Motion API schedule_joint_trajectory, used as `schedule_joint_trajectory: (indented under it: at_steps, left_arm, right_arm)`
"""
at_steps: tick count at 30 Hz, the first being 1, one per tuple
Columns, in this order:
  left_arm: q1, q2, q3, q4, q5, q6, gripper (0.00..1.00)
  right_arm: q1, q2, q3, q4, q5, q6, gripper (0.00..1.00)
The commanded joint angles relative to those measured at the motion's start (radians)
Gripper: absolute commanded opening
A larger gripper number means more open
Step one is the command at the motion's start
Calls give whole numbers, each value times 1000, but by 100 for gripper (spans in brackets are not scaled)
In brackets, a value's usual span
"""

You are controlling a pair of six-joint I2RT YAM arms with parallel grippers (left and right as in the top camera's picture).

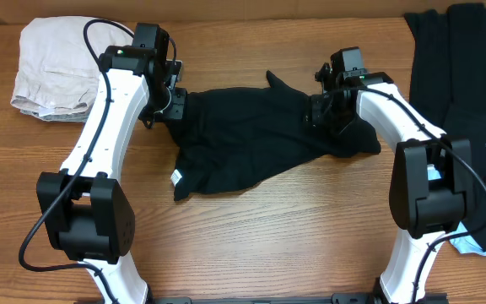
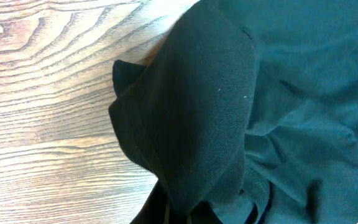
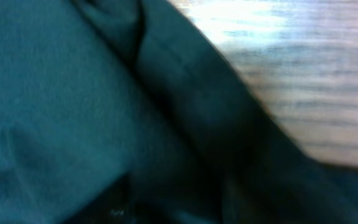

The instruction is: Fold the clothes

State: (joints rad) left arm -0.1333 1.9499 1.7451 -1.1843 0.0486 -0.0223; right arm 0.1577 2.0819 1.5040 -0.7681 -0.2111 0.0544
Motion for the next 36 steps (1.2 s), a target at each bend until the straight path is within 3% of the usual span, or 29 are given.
schedule_joint_trajectory:
  at_steps: [1, 2, 5, 12, 20, 24, 29, 32, 36]
  left_arm:
    - [2, 8, -8, 3, -3, 16, 4]
    - [2, 8, -8, 3, -3, 16, 4]
    - [2, 8, -8, 3, -3, 16, 5]
    - [2, 8, -8, 2, -7, 16, 4]
    - [3, 8, -8, -31, -70, 16, 4]
    - [4, 8, -8, -42, -81, 15, 4]
    - [4, 8, -8, -57, -81, 15, 4]
    - [4, 8, -8, -64, -82, 15, 4]
    - [3, 8, -8, -61, -82, 14, 4]
  right_arm:
    - [-2, -5, 1, -35, -26, 12, 21]
    - [-2, -5, 1, -57, -22, 34, 12]
    - [-7, -5, 1, -136, -18, 85, 4]
    - [7, -5, -34, -380, -6, 211, 4]
    - [10, -19, -76, -418, -19, 242, 17]
    - [10, -63, 6, -420, -14, 234, 32]
    - [10, -116, 144, -386, 27, 227, 73]
    - [13, -116, 173, -292, 27, 209, 81]
    - [22, -97, 171, -165, 27, 200, 82]
